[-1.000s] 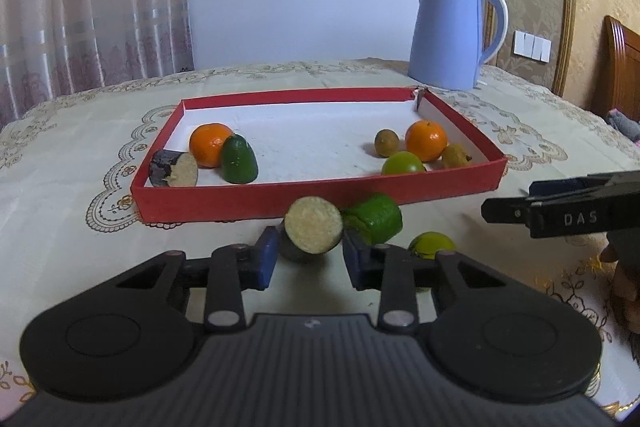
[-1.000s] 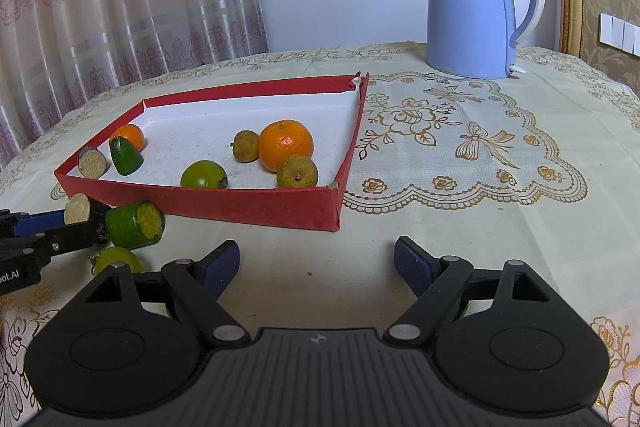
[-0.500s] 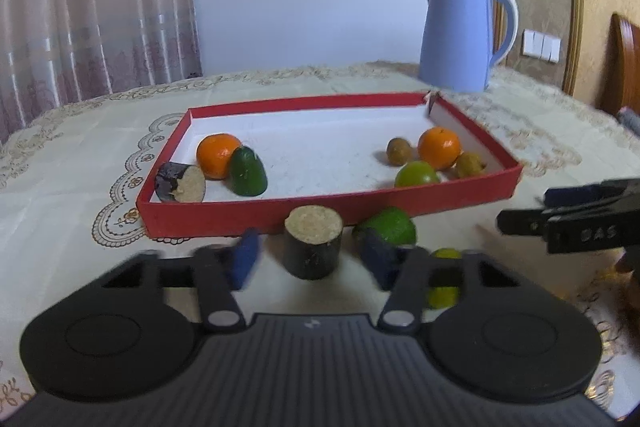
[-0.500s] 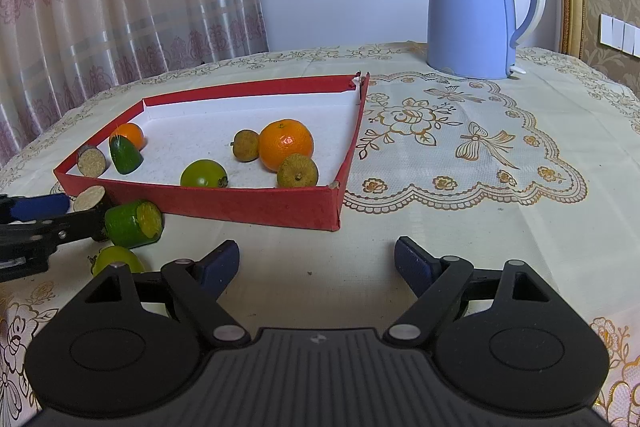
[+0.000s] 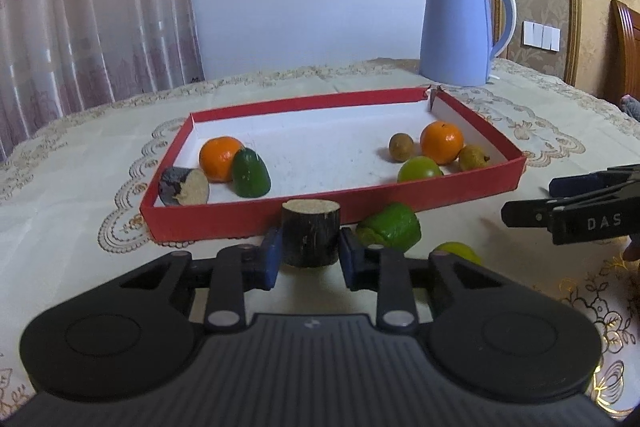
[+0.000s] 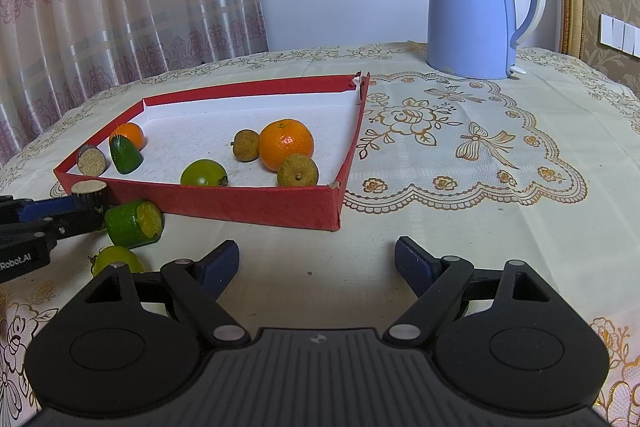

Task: Organize fruits
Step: 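Carry the dark cut piece into the red tray and open the left gripper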

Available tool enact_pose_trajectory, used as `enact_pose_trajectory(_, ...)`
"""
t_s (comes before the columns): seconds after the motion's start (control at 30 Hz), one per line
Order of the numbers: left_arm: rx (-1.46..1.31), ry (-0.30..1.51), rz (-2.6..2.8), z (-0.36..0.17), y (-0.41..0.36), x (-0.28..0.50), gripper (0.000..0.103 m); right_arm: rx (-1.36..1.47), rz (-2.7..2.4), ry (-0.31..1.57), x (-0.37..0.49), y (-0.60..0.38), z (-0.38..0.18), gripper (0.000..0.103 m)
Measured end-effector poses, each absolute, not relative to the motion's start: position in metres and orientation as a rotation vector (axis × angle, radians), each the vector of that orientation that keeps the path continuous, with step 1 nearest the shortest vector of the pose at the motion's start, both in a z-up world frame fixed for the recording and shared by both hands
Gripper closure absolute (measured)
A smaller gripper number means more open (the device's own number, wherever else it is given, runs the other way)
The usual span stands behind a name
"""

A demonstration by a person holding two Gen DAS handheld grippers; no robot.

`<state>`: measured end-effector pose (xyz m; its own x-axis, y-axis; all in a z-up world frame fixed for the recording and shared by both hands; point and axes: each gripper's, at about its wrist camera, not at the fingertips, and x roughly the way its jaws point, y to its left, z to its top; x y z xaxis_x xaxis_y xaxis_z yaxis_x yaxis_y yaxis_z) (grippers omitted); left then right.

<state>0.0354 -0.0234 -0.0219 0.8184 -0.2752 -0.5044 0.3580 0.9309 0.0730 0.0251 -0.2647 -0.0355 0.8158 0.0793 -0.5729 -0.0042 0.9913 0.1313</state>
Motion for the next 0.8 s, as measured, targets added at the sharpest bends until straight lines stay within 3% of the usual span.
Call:
enact_pose_trajectory(0.37, 0.168, 0.434, -0.352, -0.003, -0.021, 0.028, 0.077, 0.122, 0.044, 0.617, 0.025, -0.264, -0.036, 0.018)
enact_pose_trajectory(0.47, 0.185, 0.438, -0.343, 0.001, -0.023, 0.036, 0.101, 0.122, 0.044, 0.617, 0.025, -0.264, -0.037, 0.017)
enact_pose_trajectory(0.63, 0.157, 0.488, -0.341, -0.003, -0.015, 0.046, 0.1, 0.122, 0.044, 0.617, 0.025, -0.264, -0.036, 0.017)
enact_pose_trajectory(0.73, 0.104, 0.503, -0.353, -0.004, 0.002, 0.04, 0.078, 0.121, 0.044, 0.617, 0.026, -0.264, -0.036, 0.017)
enact_pose_trajectory(0.8, 0.093, 0.474, -0.326, -0.003, 0.01, 0.033, 0.033, 0.12, 0.044, 0.618, 0.025, -0.264, -0.037, 0.017)
